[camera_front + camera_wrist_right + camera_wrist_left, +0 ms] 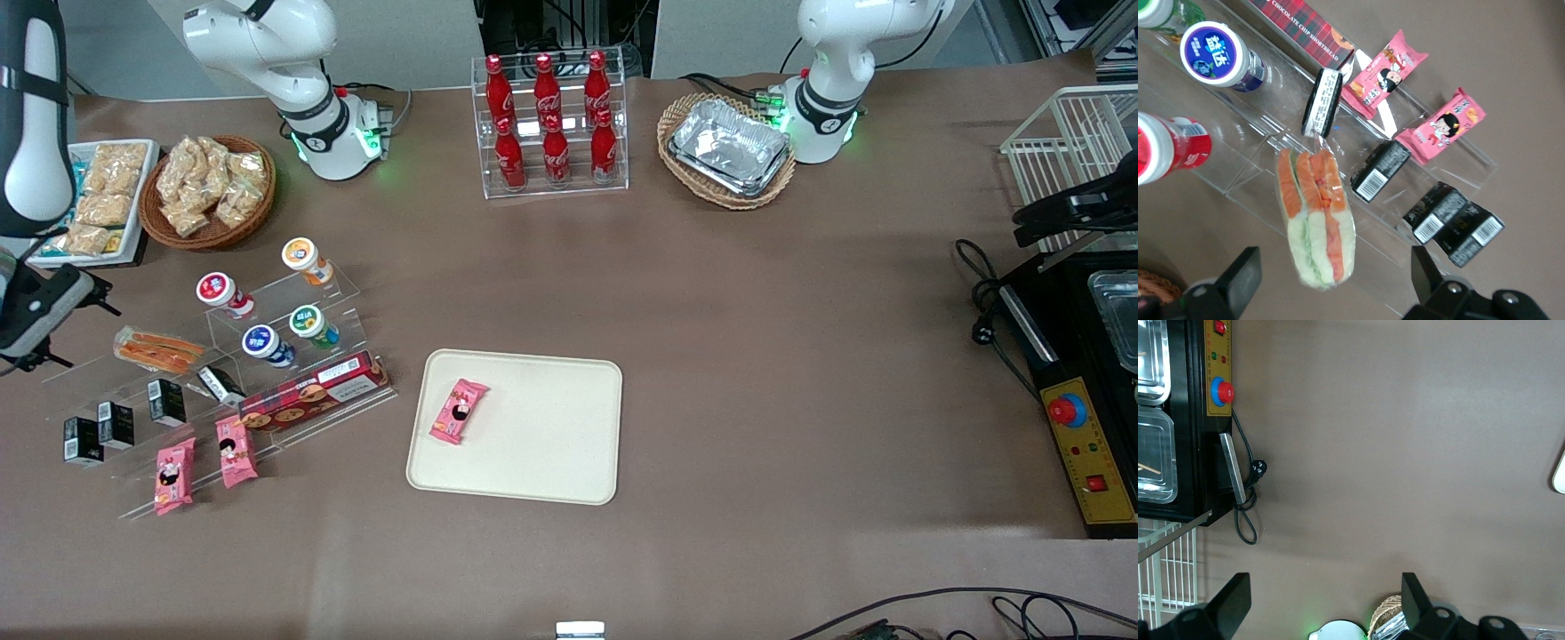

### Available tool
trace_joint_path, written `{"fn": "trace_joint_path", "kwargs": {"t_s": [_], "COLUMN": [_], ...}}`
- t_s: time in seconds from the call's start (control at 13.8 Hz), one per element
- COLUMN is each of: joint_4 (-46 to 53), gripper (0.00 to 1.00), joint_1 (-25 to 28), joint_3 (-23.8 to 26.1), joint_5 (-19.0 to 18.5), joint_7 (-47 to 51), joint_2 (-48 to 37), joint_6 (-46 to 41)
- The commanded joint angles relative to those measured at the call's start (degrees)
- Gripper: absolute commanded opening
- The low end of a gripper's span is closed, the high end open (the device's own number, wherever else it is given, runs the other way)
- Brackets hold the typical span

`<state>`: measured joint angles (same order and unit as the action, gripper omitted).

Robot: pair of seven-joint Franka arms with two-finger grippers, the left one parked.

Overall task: Place sandwich on tray
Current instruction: 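Lower the open right gripper onto the wrapped sandwich and close it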

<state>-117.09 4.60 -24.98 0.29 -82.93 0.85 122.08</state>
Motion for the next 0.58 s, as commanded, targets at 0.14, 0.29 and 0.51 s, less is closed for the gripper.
{"fn": "trace_joint_path", "kwargs": {"t_s": [0.14, 0.29, 0.51], "joint_4": [-0.3, -0.4, -0.4], "gripper": [1.0, 1.0, 1.0], "joint_1": [2.1, 2.3, 2.3], "joint_3": [-0.1, -0.1, -0.1], "joint_5": [2.6, 3.4, 3.4], "joint_7": [1.2, 1.1, 0.5], "joint_2": [5.7, 6.5, 6.6], "joint_6": [5.0, 5.9, 6.0]}}
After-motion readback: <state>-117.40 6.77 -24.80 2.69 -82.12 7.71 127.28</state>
